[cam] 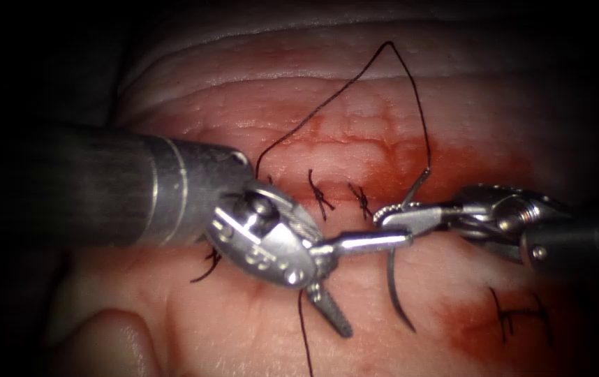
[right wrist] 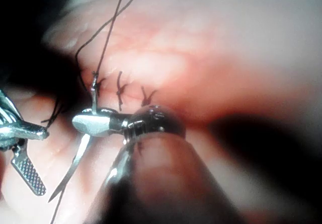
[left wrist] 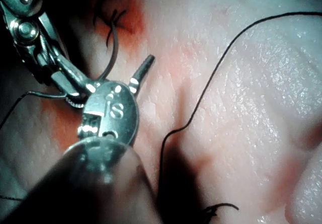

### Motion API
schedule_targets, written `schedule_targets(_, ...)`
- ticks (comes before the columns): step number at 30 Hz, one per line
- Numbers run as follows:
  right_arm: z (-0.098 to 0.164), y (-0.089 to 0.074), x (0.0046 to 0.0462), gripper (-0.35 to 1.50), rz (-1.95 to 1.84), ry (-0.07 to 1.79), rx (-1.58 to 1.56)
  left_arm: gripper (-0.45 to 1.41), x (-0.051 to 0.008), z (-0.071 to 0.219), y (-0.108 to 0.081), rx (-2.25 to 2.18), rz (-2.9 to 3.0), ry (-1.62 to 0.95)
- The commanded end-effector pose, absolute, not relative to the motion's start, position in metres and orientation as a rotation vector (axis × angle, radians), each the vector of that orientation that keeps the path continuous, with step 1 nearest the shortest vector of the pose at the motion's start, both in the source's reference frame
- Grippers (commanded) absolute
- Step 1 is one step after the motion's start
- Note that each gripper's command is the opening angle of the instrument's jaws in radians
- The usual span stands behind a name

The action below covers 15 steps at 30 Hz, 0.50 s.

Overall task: Wound Closure
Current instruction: Readjust the grip by passing the needle back to the left tool.

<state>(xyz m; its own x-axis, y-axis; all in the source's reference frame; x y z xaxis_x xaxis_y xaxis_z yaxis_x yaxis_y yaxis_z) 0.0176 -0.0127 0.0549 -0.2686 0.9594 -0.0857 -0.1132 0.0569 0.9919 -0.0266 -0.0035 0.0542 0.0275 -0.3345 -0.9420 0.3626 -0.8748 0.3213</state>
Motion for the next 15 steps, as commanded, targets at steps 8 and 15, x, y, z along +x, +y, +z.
schedule_targets(8,0.0554,-0.0134,0.0177,-0.35,1.550,1.185,0.743,0.76,-0.0280,0.0568,-0.0035,1.810,-2.215,0.061)
schedule_targets(15,0.0553,-0.0132,0.0171,-0.35,1.602,1.168,0.767,0.64,-0.0287,0.0580,-0.0047,1.758,-2.189,0.017)
